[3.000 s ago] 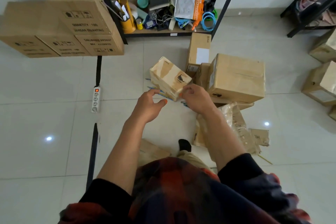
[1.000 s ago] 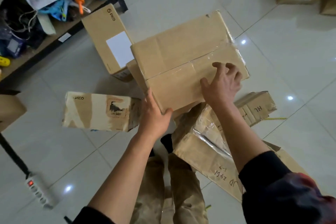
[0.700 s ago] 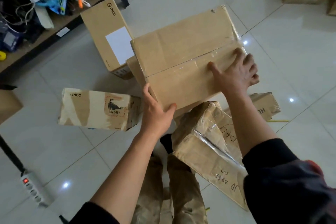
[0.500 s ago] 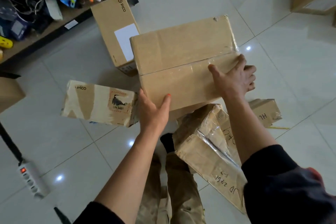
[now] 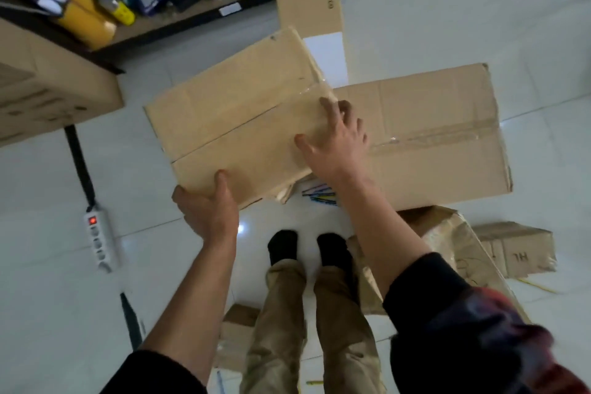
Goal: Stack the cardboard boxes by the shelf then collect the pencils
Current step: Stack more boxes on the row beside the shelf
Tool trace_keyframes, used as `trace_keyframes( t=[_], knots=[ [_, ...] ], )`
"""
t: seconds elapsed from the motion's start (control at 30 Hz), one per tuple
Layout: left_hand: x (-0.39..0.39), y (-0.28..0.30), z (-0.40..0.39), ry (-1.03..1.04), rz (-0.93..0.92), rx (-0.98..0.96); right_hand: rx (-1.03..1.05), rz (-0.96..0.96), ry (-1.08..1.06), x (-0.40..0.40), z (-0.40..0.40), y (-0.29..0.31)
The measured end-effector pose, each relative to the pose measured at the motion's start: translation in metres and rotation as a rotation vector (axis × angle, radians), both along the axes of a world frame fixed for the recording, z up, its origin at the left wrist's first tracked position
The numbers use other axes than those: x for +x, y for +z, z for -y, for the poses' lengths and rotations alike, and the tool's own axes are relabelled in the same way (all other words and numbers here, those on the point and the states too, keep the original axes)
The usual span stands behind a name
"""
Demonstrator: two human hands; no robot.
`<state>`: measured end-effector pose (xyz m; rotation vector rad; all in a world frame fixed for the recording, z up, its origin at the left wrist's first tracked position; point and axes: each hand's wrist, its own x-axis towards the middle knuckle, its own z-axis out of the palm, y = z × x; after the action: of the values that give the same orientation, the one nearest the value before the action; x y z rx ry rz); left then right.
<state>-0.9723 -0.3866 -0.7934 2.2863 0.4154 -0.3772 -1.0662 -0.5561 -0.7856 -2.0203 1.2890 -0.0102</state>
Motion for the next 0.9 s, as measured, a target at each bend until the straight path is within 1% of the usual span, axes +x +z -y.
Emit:
trace_keyframes(
  t=[0.1, 0.17, 0.23, 0.3, 0.33, 0.4, 0.47, 0.53, 0.6, 0.67, 0.73, 0.8, 0.83, 0.9],
  knots=[
    [0.010, -0.007, -0.019, 0.066, -0.022, 0.002, 0.061, -0.059, 0.177, 0.031, -0.002, -0.010],
    [0.010, -0.014, -0.025, -0.059, -0.096, 0.138, 0.111, -0.164, 0.309, 0.040, -0.008, -0.020],
    [0.005, -0.019, -0.025, -0.273, -0.167, 0.330, 0.118, -0.249, 0.393, 0.040, -0.015, -0.029],
    [-0.001, -0.021, -0.020, -0.417, -0.207, 0.428, 0.096, -0.213, 0.362, 0.030, -0.022, -0.032],
    [-0.004, -0.022, -0.016, -0.459, -0.201, 0.451, 0.084, -0.149, 0.302, 0.024, -0.025, -0.031],
    [-0.010, -0.022, -0.006, -0.533, -0.131, 0.468, 0.064, -0.008, 0.149, 0.009, -0.027, -0.030],
    [-0.018, -0.019, 0.008, -0.598, -0.008, 0.419, 0.073, 0.047, 0.026, -0.011, -0.026, -0.031],
    [-0.032, -0.014, 0.028, -0.689, 0.165, 0.306, 0.107, 0.033, -0.059, -0.035, -0.019, -0.034],
    [-0.044, -0.009, 0.048, -0.795, 0.318, 0.133, 0.153, -0.001, -0.123, -0.056, -0.012, -0.036],
    [-0.058, -0.008, 0.075, -0.926, 0.409, -0.048, 0.224, -0.046, -0.191, -0.079, -0.004, -0.039],
    [-0.072, -0.009, 0.104, -1.061, 0.417, -0.187, 0.302, -0.111, -0.260, -0.098, 0.002, -0.043],
    [-0.087, -0.018, 0.131, -1.194, 0.331, -0.233, 0.359, -0.157, -0.363, -0.116, 0.008, -0.047],
    [-0.093, -0.024, 0.144, -1.265, 0.264, -0.218, 0.383, -0.176, -0.428, -0.124, 0.010, -0.050],
    [-0.101, -0.040, 0.165, -1.400, 0.128, -0.110, 0.436, -0.210, -0.565, -0.136, 0.013, -0.056]
  ],
)
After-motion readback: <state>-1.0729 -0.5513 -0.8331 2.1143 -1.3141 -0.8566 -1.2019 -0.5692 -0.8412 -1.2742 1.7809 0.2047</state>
